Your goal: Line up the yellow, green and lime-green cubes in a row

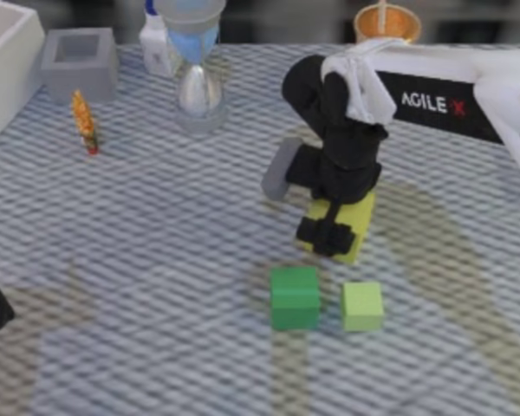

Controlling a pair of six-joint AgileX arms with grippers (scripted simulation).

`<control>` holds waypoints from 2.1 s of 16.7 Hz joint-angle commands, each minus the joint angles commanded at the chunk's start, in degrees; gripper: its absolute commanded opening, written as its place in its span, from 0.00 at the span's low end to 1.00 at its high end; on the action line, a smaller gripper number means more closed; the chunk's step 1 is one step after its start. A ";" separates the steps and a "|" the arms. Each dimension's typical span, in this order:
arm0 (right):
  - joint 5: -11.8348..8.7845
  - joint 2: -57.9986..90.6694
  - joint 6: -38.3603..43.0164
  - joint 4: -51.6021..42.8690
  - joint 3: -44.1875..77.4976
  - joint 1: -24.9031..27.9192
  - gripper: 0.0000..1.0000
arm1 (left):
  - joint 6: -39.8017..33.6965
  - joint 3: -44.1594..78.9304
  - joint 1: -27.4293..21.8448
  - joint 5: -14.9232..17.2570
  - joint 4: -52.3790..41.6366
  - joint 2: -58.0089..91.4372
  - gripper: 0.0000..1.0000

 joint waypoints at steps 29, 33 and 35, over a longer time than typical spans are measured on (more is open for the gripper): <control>-0.02 2.65 -0.22 -21.82 24.53 15.07 0.00 | 0.00 0.00 0.00 0.00 0.00 0.00 1.00; 0.02 5.26 -0.34 -25.53 31.12 22.09 0.00 | 0.00 0.00 0.00 0.00 0.00 0.00 1.00; 0.02 5.44 -0.34 -25.81 31.62 22.61 0.00 | 0.00 0.00 0.00 0.00 0.00 0.00 1.00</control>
